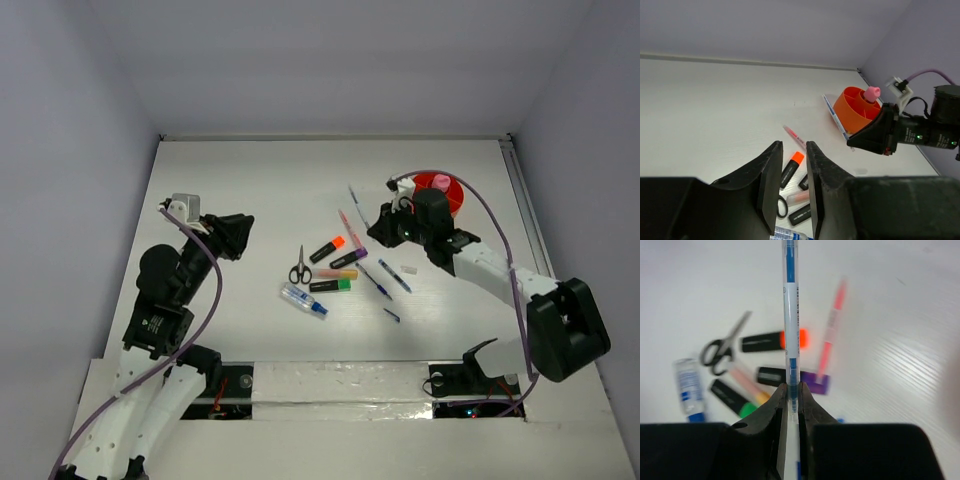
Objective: Sort the stationery into containers
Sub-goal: Pick up the pen from the center of the board.
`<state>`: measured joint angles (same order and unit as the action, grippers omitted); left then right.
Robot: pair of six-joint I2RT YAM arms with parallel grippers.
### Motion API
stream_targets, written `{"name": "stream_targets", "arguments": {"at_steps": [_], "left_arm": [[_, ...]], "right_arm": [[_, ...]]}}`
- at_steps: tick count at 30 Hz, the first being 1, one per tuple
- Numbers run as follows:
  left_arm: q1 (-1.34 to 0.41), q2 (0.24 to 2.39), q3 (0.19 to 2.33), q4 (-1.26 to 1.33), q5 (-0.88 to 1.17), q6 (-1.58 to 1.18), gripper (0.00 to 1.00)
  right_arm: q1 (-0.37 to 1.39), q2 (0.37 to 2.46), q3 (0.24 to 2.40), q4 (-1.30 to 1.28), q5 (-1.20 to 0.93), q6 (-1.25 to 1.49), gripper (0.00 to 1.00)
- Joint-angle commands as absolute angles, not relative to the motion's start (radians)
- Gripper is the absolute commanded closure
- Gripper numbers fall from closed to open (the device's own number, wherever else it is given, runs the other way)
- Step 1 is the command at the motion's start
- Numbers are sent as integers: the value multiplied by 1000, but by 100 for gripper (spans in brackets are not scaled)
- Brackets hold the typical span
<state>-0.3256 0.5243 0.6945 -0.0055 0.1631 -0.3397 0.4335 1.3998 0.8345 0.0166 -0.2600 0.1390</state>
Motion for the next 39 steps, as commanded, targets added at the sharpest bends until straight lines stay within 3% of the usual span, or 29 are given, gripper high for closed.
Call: {"name": "stream_targets", "arguments": {"at_steps": [1,10,15,21,39], "left_arm": [[-330,528,700,57,199,-357,77],[-330,583,678,126,310,-437,71],[-330,621,669,141,356,-466,68],[-341,698,565,333,462,-606,65],[-436,732,525,453,413,-641,59]], "right_arm": [[462,1338,755,312,-546,176,100],[540,1270,730,543,-718,323,100],[574,1293,775,520,-740,322,100],[626,1333,742,727,-764,434,100],[653,1370,736,778,-749,517,100]]}}
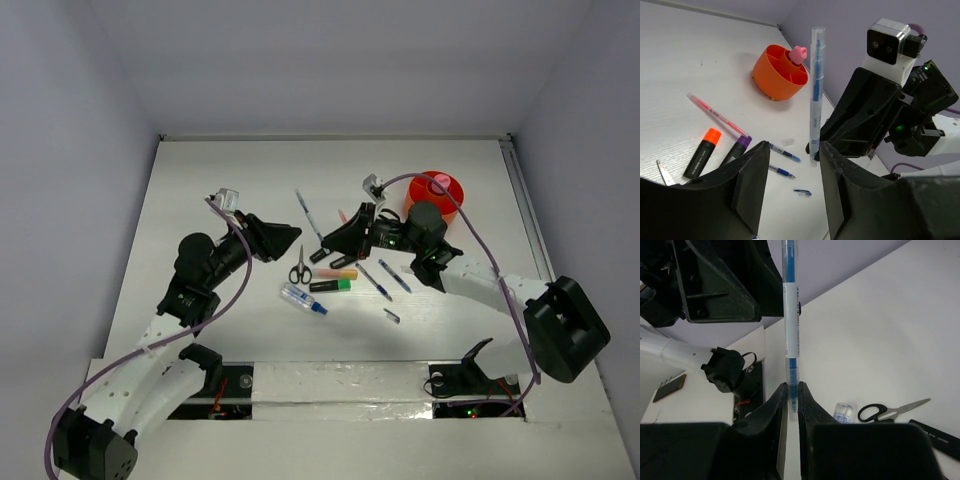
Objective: Sort the stationery into containers
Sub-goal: Pick up the pen from the center of the board.
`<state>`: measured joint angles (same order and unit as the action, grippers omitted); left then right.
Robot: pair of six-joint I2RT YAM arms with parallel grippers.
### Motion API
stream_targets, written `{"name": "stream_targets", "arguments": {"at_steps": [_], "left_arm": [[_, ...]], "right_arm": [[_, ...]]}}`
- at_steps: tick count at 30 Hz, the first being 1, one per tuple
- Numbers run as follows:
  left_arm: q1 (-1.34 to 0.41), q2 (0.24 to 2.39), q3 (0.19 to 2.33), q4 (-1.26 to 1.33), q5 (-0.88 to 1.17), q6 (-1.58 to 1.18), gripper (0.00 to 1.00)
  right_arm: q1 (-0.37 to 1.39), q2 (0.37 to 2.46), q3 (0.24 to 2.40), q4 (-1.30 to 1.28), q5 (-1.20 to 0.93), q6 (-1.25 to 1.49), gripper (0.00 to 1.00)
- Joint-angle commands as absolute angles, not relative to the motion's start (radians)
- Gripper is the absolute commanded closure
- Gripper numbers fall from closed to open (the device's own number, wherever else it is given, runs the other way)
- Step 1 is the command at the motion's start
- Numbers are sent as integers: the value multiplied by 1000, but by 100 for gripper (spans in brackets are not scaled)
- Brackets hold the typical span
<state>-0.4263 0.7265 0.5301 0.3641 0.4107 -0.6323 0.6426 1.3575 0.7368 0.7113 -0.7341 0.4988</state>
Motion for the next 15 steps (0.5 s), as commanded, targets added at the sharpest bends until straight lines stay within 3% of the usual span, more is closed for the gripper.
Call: {"name": "stream_targets", "arguments": {"at_steps": [1,9,15], "left_arm": [[-446,735,523,456,411,-641,59],[-466,745,514,468,377,-633,59],[-498,822,506,570,377,-660,59]], "right_arm": [[653,1373,738,769,-747,515,100],[653,1284,761,528,-601,376,100],[653,1298,738,584,-658,417,100]]}}
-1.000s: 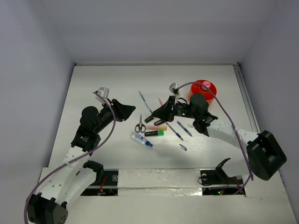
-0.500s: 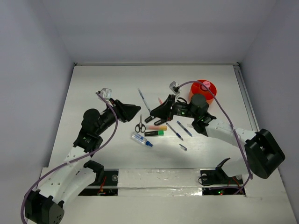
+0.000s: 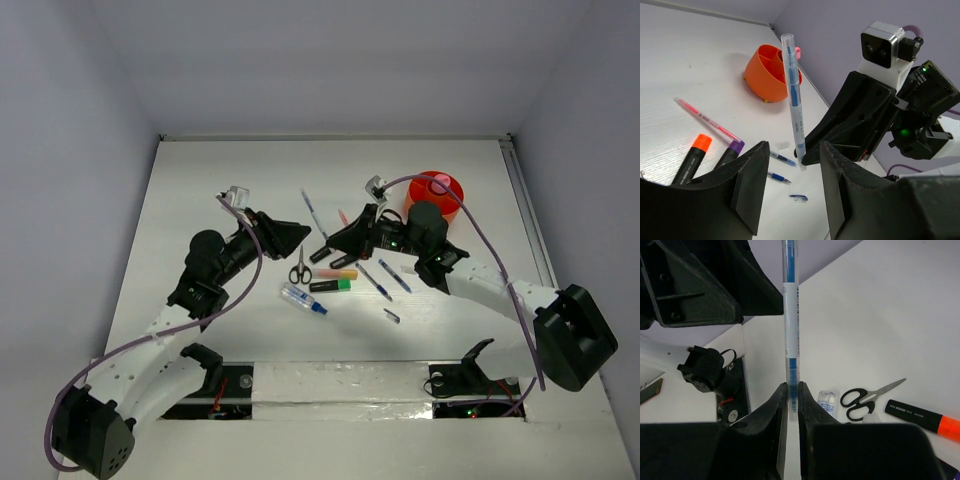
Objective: Sort the stationery into containers
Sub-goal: Pick up the pen from the center of the board.
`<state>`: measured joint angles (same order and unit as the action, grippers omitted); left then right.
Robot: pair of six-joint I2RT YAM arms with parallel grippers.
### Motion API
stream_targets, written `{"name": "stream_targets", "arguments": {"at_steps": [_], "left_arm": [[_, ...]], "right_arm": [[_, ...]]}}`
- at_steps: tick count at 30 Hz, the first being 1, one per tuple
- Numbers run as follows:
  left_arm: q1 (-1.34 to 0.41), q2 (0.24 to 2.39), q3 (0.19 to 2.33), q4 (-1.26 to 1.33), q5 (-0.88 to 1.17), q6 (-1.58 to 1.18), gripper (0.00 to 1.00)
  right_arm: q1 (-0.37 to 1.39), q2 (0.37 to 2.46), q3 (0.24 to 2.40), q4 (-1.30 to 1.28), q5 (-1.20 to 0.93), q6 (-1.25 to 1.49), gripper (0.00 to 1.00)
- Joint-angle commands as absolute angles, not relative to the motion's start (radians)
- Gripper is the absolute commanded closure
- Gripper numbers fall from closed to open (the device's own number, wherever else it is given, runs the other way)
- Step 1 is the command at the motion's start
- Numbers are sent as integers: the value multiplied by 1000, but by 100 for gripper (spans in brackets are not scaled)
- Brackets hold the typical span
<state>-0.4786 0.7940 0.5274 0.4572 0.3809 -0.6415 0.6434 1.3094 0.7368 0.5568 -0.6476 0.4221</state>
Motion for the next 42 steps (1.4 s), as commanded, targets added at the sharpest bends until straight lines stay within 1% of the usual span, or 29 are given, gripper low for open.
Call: {"name": "stream_targets", "arguments": {"at_steps": [1,5,13,16,17,20,21,23,24,26,27,28,29,30,31,32,33,38,41,42], "left_arm": [[-499,831,505,603,374,-666,59],[-544,870,515,626,356,-664,59],[-601,920,512,689,302,-666,61],[-610,933,515,690,295,-661,77],[-611,931,515,687,287,-660,86],[-611,928,514,684,272,-658,98],[-620,928,523,675,272,-647,100],[-620,927,532,648,268,-631,100],[-620,922,535,637,267,-623,100],[-620,916,538,621,267,-611,100],[-620,911,546,608,267,-603,100],[-620,907,546,589,267,-588,100],[-620,902,543,583,267,-581,100],[-620,891,537,577,267,-578,100],[-620,887,537,562,267,-572,100],[-620,882,537,551,267,-566,100],[-620,876,538,523,265,-554,100],[-629,873,543,486,285,-540,100],[-644,893,568,445,291,-520,100],[-666,900,571,440,284,-508,100]], "right_arm": [[653,1302,723,601,-660,426,100],[653,1322,710,704,-693,491,100],[672,1368,710,762,-715,529,100],[672,1371,695,795,-713,548,100],[672,1373,695,795,-713,548,100],[672,1368,683,802,-700,554,100],[672,1368,680,804,-693,557,100],[672,1370,678,796,-696,554,94],[672,1364,673,786,-693,552,83],[672,1352,664,772,-680,548,70],[672,1345,663,759,-673,537,53],[672,1339,664,711,-673,526,45],[672,1316,672,672,-670,491,40],[672,1299,676,637,-638,468,31],[672,1280,678,602,-618,453,27],[672,1258,680,542,-597,436,27],[672,1215,687,484,-563,407,26],[672,1131,762,312,-505,318,26],[672,1095,801,290,-466,304,25],[672,1097,814,290,-444,302,18]]}}
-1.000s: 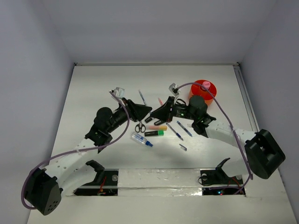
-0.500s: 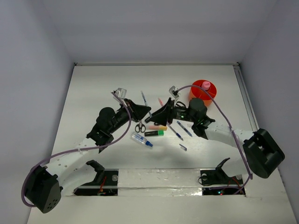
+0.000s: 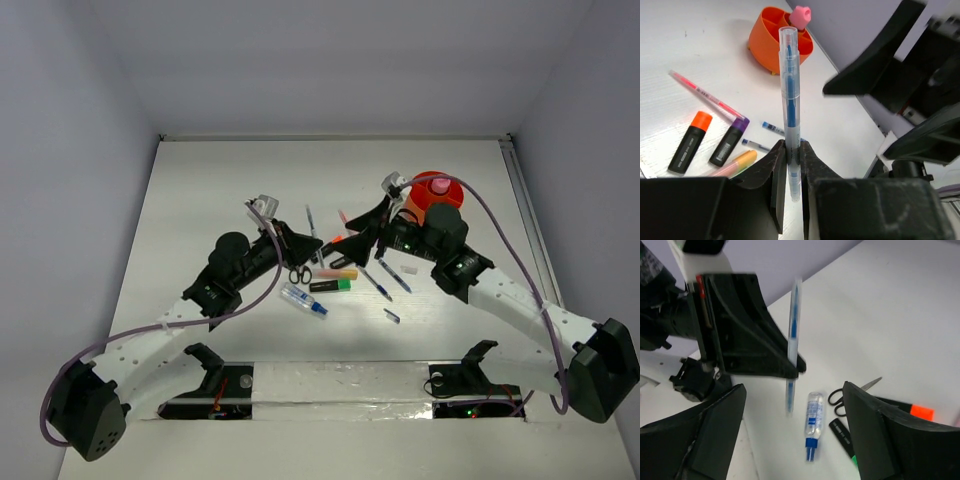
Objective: Sort the stationery into containers
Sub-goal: Pick up the pen from the center of the board, then place the pen in the storage box.
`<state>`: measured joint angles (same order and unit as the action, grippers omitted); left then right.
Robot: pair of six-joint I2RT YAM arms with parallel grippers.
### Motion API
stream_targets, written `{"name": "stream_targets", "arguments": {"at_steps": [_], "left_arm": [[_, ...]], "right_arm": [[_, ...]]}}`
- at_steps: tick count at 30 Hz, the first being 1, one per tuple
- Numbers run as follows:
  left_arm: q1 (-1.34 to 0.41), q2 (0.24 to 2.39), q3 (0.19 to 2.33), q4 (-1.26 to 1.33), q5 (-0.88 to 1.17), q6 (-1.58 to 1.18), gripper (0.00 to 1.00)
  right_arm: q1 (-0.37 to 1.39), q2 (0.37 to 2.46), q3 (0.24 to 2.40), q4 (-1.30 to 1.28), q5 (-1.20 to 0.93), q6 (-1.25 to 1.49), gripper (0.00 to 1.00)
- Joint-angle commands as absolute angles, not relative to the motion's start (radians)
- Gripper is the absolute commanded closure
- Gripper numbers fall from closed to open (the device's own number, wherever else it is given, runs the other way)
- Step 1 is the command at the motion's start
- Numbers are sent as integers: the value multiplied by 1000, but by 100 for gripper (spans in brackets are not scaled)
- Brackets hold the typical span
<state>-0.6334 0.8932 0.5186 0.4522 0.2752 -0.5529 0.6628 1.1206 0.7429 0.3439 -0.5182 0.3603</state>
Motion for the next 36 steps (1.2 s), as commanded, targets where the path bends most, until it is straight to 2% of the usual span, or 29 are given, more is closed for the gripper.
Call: {"name": "stream_targets", "arguments": {"at_steps": [1,2,5,17,18,20,21,24,26,27,28,29,31,32,35,36], "left_arm": [[-678,905,574,439,266,-503,100],[-687,913,580,427,255,-497,100],[-709,940,606,403,244,-476,100],[-739,957,609,423,250,-453,100],[-739,962,607,426,252,-453,100],[-739,966,609,431,253,-454,100],[-739,974,612,431,252,-454,100],[-739,982,617,429,249,-454,100],[-739,979,612,437,242,-456,100],[-739,974,612,434,238,-456,95],[-739,970,614,431,230,-450,87],[-739,963,612,430,227,-449,71],[-739,945,603,434,221,-451,58],[-739,939,603,437,219,-454,46],[-739,927,607,419,209,-451,32],[-739,917,604,419,207,-454,30]], "right_arm": [[672,1115,845,290,-437,304,15],[672,1130,865,282,-434,305,12],[672,1198,925,299,-430,318,11],[672,1371,971,374,-500,413,30],[672,1376,969,377,-514,416,37],[672,1378,962,396,-518,423,40],[672,1378,959,403,-518,432,55],[672,1385,960,400,-523,434,78],[672,1382,956,403,-512,436,88],[672,1379,951,408,-500,440,95],[672,1376,950,411,-491,440,98],[672,1374,950,407,-482,439,99],[672,1371,957,393,-456,426,100],[672,1368,957,394,-442,426,100],[672,1359,948,402,-384,419,100],[672,1358,950,396,-362,405,100]]}}
